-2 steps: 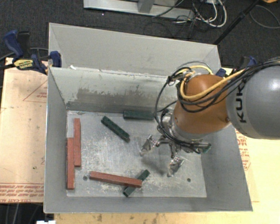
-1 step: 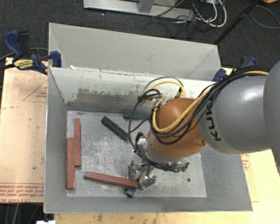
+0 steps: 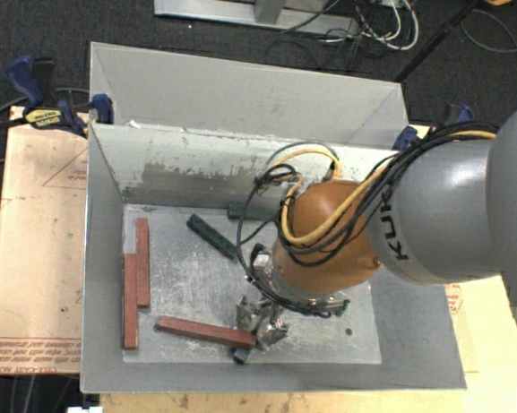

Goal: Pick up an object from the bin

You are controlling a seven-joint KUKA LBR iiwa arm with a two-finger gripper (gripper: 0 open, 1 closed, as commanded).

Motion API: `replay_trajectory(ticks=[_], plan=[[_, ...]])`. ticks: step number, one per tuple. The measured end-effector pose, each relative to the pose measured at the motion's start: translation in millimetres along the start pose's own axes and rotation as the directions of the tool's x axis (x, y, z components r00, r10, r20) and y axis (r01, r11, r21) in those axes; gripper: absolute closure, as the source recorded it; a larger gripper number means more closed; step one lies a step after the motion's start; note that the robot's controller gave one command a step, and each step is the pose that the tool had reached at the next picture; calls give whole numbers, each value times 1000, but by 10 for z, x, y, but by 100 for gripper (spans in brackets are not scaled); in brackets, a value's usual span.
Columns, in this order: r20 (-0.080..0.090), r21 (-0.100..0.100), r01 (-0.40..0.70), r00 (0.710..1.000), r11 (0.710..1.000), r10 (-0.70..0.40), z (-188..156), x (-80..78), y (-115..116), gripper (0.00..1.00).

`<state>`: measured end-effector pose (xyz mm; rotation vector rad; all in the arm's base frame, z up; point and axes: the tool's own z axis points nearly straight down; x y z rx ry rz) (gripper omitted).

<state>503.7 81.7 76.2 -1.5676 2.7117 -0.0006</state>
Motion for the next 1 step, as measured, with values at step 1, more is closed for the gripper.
replay_trajectory(ticks=[1], plan=[[-4,-4,50,999,999,-50,-1473,6,-22,100]])
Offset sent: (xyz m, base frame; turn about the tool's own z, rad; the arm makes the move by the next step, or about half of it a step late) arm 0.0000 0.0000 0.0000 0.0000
